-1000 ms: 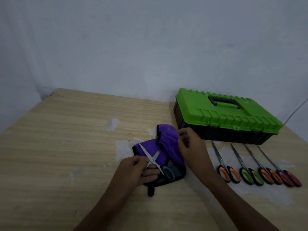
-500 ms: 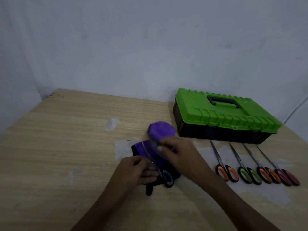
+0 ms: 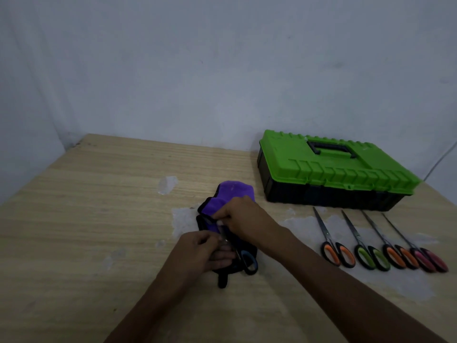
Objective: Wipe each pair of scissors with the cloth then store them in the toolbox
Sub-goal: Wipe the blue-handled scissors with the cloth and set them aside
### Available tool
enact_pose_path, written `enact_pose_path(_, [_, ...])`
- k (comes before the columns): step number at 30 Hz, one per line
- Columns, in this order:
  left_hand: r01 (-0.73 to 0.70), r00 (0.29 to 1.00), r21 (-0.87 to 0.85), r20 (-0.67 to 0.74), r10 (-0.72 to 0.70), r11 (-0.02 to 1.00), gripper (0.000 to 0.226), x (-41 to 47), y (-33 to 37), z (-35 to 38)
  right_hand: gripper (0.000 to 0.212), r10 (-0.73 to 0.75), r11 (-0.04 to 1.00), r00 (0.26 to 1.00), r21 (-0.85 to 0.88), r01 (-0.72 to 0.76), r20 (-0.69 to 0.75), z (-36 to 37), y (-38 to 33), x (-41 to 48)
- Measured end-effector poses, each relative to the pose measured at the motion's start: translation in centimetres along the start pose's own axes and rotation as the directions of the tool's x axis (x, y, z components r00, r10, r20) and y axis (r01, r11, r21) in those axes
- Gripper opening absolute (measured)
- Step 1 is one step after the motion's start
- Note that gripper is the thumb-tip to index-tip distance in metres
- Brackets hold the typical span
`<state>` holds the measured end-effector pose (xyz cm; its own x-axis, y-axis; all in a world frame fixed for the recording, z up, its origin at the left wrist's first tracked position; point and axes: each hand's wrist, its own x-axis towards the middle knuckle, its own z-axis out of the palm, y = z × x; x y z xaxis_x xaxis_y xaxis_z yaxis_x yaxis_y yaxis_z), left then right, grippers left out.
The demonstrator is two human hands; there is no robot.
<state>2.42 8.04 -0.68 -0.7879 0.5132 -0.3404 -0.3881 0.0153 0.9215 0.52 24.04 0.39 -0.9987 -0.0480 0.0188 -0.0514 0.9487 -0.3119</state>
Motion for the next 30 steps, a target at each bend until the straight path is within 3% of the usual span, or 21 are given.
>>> enact_pose_path(3, [-0.005,1.0,-0.023,-0.022,0.004,1.0,0.021,-0.4,0.1,-0.1,0.029,0.031,0.999,0.993,-0.003,-0.032,-0.111,0.6,0.4,0.7])
enact_pose_path(5, [-0.006,0.999,-0.055,-0.034,0.004,0.998,0.019,-0.8,0.2,-0.1,0.024,0.08,0.997,0.962,0.032,-0.074,-0.261,0.2,1.1,0.2])
enact_pose_path(7, [-0.01,0.999,-0.07,-0.034,0.007,0.997,0.018,-1.0,0.1,-0.2,0.019,0.181,0.976,0.892,0.184,-0.113,-0.414,-1.0,2.0,-1.1])
enact_pose_path(9, [-0.011,0.999,-0.079,-0.032,0.008,0.997,0.018,-0.8,0.1,-0.2,0.017,0.222,0.951,0.85,0.299,-0.08,-0.478,-1.9,2.4,-3.2])
enact_pose_path(11, [-0.014,1.0,-0.07,-0.028,0.012,0.997,0.019,-0.7,0.0,0.0,0.014,0.145,0.958,0.891,0.286,-0.018,-0.43,-2.1,2.0,-5.5])
enact_pose_path(13, [-0.021,1.0,-0.046,-0.024,0.02,0.999,0.02,-0.5,-0.1,0.1,0.017,0.001,0.982,0.96,0.18,0.051,-0.279,-0.9,1.1,-7.4])
enact_pose_path(16, [-0.027,0.999,-0.017,-0.036,0.026,0.999,0.02,-0.3,-0.2,0.1,0.03,-0.118,0.993,0.969,-0.024,0.115,-0.217,1.1,1.7,-7.5])
enact_pose_path(18, [-0.026,0.999,-0.018,-0.044,0.025,0.999,0.019,-0.3,-0.2,0.1,0.031,-0.113,0.99,0.97,-0.108,0.092,-0.213,1.7,3.0,-5.8])
enact_pose_path(22, [-0.033,0.998,-0.05,-0.048,0.03,0.998,0.018,-0.7,-0.1,0.0,0.029,0.065,0.985,0.986,-0.149,-0.088,-0.155,1.4,4.3,-2.5])
enact_pose_path(24, [-0.039,0.998,-0.072,-0.045,0.035,0.997,0.018,-0.9,0.0,-0.1,0.029,0.146,0.986,0.966,-0.048,-0.159,-0.212,0.7,4.3,-2.1])
enact_pose_path(26, [-0.043,0.998,-0.09,-0.041,0.039,0.995,0.019,-1.0,0.1,-0.2,0.024,0.247,0.965,0.919,0.168,-0.203,-0.306,-0.1,4.2,-2.7])
enact_pose_path(28, [-0.046,0.998,-0.095,-0.04,0.042,0.994,0.02,-1.1,0.1,-0.2,0.019,0.33,0.905,0.867,0.388,-0.177,-0.374,-0.7,3.8,-3.7])
enact_pose_path(30, [-0.048,0.998,-0.076,-0.037,0.045,0.996,0.02,-0.9,0.0,-0.1,0.017,0.304,0.894,0.871,0.432,-0.121,-0.386,-1.1,2.9,-4.9])
